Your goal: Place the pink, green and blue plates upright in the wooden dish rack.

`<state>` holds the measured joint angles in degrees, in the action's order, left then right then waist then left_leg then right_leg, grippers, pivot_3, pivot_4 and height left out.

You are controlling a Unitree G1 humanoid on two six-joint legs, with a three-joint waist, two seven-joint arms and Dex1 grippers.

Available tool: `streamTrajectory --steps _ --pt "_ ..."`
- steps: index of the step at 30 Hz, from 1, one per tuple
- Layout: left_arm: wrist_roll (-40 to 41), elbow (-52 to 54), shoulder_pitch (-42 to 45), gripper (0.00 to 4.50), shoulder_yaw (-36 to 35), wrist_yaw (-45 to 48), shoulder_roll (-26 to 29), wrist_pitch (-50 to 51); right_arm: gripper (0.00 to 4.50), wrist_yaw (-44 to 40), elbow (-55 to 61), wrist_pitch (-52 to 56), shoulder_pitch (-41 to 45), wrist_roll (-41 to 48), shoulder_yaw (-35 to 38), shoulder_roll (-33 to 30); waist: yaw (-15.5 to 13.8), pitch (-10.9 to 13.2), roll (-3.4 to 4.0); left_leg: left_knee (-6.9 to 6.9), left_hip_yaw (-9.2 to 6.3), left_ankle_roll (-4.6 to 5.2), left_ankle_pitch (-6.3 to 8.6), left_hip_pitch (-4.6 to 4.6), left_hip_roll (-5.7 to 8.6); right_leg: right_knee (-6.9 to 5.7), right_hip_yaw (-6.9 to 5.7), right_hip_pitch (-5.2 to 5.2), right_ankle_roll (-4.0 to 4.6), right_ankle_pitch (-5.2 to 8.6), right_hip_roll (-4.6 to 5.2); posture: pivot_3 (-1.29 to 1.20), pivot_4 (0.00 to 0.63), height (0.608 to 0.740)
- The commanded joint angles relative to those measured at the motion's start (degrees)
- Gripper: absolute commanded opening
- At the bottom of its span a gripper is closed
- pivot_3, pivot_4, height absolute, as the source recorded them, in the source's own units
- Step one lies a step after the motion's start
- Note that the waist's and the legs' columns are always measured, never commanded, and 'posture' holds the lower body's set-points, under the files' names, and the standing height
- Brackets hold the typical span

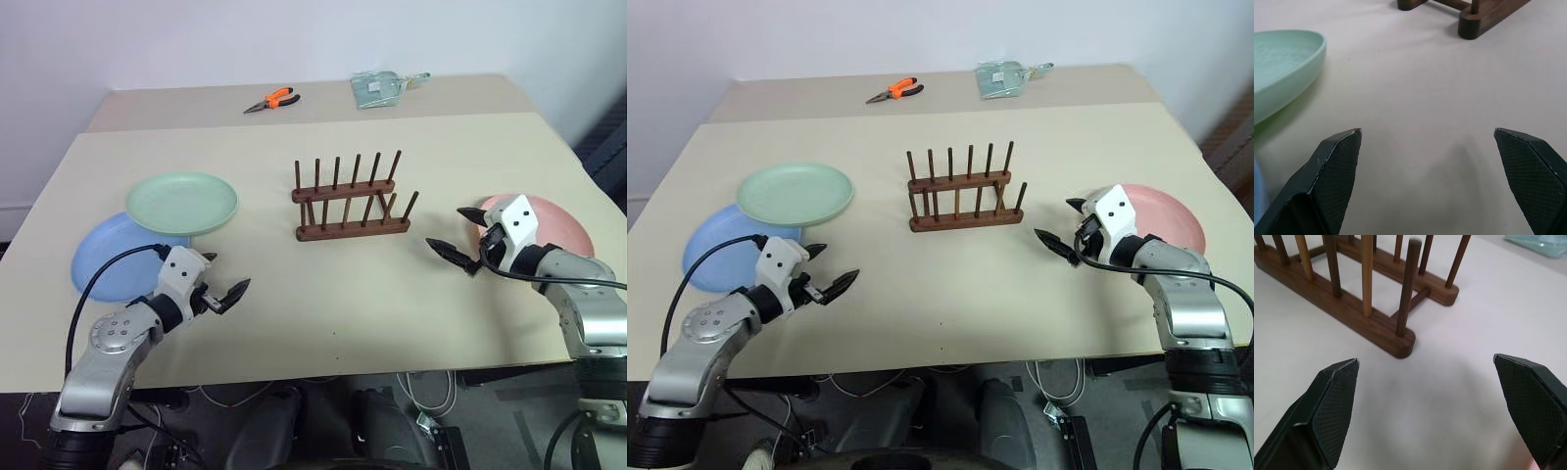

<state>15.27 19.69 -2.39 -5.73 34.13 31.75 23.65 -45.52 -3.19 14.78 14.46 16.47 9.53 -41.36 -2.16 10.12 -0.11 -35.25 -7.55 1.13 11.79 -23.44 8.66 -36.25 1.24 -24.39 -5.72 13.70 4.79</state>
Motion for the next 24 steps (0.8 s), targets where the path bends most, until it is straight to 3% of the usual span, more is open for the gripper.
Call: streamTrajectory --steps 1,14,19,24 --pt "0.19 0.54 1.25 4.43 0.06 -0.09 -0.23 -0.50 4.50 0.63 2.30 -0.67 1.21 -0.03 0.64 0.13 0.03 0.00 0.00 0.00 0.00 0.00 0.00 0.00 0.00 0.00 0.00 0.00 0.00 0.00 0.00 0.00 0.150 0.729" --pt "0.49 -2.22 4.90 4.43 3.10 2.26 -0.55 -0.56 4.50 1.24 4.36 0.45 0.53 0.43 -1.67 2.49 0.00 0.00 0.00 0.00 0.01 0.00 0.00 0.00 0.00 0.00 0.00 0.00 -0.01 -0.01 -0.01 0.00 0.150 0.729" --pt "-1.38 -10.80 12.72 4.43 8.39 6.67 -1.13 -2.35 4.50 3.83 8.30 0.88 -2.05 -0.22 -1.67 4.37 -0.13 0.00 0.00 -0.01 0.00 0.00 0.00 0.00 0.00 0.00 -0.01 0.00 -0.01 -0.01 -0.01 0.00 0.150 0.729" --pt "-5.52 -28.74 26.75 4.43 15.41 11.21 -6.27 -8.26 4.50 5.77 11.45 1.02 -5.34 -0.61 -1.41 5.44 -0.14 0.00 -0.03 -0.06 0.00 0.00 -0.01 -0.01 0.01 0.01 -0.05 0.03 -0.03 -0.04 -0.01 0.00 0.150 0.729"
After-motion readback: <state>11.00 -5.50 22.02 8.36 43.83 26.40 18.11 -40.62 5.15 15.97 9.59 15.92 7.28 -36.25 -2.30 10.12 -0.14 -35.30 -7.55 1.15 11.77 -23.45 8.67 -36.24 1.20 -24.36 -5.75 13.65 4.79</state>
